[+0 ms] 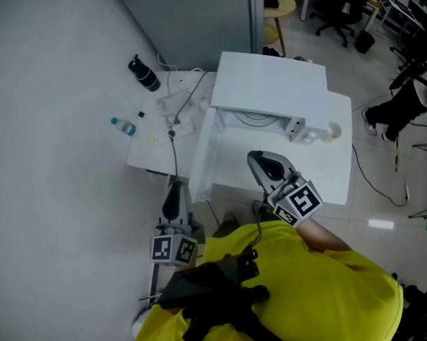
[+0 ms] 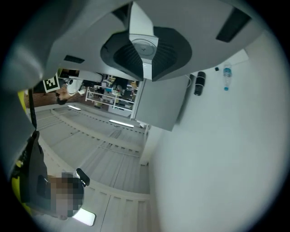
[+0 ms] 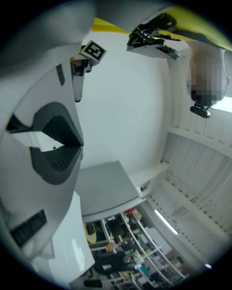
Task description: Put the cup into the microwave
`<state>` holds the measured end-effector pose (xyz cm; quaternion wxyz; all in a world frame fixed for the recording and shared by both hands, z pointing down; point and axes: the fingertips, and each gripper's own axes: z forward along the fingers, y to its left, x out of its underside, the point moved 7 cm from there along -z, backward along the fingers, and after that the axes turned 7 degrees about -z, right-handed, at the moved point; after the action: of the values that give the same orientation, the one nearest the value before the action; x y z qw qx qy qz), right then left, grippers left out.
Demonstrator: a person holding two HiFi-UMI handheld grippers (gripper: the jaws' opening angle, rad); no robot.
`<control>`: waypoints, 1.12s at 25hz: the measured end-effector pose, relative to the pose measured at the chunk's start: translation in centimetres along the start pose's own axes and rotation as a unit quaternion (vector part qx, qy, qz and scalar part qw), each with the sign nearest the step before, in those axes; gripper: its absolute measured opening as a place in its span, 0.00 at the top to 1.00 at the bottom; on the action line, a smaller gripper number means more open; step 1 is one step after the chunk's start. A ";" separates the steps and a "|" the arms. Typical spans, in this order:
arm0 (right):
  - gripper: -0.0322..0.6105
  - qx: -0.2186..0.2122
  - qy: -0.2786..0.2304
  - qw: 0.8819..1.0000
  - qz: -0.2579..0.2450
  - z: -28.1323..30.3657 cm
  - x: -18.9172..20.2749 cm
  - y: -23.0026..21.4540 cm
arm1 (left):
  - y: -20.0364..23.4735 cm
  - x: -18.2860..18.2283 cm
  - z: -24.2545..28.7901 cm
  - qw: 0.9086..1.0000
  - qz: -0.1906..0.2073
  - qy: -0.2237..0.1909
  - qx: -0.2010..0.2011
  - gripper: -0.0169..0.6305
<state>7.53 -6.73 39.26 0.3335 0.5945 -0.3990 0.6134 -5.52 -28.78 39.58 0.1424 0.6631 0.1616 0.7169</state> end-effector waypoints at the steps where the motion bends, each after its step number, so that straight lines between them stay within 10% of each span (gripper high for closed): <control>1: 0.94 0.024 -0.003 1.000 0.002 -0.9 -0.1 0.0 | -0.3 -0.2 0.7 1.000 0.006 0.010 0.021 0.91; 8: 0.94 0.192 -0.004 0.981 -0.001 -7.7 0.8 0.0 | -1.3 0.8 3.8 0.990 0.025 0.062 0.124 0.91; 19: 0.94 0.396 0.032 0.918 0.005 -18.8 4.0 0.5 | -6.6 7.3 7.3 0.955 0.040 0.152 0.250 0.91; 28: 0.44 0.450 0.099 0.887 0.022 -21.2 9.4 -11.5 | -10.0 10.4 13.8 0.956 0.050 0.166 0.238 0.91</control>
<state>7.23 16.72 50.23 0.0548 0.6078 -0.0578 0.7901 7.25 -14.75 45.76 -0.0846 0.5564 0.3150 0.7642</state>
